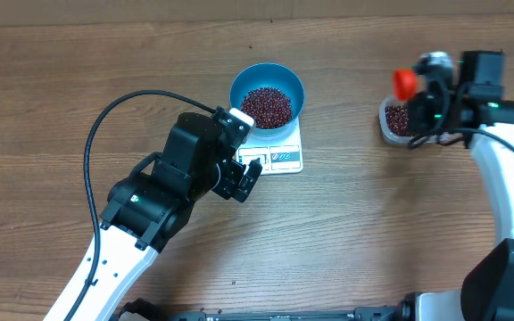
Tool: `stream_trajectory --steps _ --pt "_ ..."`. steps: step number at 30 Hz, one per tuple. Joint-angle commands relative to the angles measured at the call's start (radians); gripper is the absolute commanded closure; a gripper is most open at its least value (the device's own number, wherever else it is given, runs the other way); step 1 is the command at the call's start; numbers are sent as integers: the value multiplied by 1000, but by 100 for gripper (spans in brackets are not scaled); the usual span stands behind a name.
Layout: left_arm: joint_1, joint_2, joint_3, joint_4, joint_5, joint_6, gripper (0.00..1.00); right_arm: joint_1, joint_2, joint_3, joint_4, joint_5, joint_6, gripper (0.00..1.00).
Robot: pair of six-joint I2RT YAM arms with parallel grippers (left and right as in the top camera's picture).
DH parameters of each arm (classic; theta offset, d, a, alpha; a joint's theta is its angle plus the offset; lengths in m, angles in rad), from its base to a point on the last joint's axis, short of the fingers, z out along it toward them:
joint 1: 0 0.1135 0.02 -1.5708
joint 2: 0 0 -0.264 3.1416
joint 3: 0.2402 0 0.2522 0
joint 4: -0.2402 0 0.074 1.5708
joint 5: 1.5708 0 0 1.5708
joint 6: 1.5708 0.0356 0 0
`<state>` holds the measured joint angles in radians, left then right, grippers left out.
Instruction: Scoop item into bowl and weigh 150g on scale
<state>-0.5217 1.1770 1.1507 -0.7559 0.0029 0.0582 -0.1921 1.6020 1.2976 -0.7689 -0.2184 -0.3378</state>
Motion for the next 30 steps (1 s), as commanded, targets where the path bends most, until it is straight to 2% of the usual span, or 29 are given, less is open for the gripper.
stream_trajectory --steps 1,7,30 --pt "5 -6 19 0 -10 -13 0 -53 -9 19 -22 8 73 96" --pt "5 -6 19 0 -10 -13 0 -84 -6 13 -76 8 72 96" --pt "5 -6 19 0 -10 -13 0 -84 52 -37 -45 -10 73 96"
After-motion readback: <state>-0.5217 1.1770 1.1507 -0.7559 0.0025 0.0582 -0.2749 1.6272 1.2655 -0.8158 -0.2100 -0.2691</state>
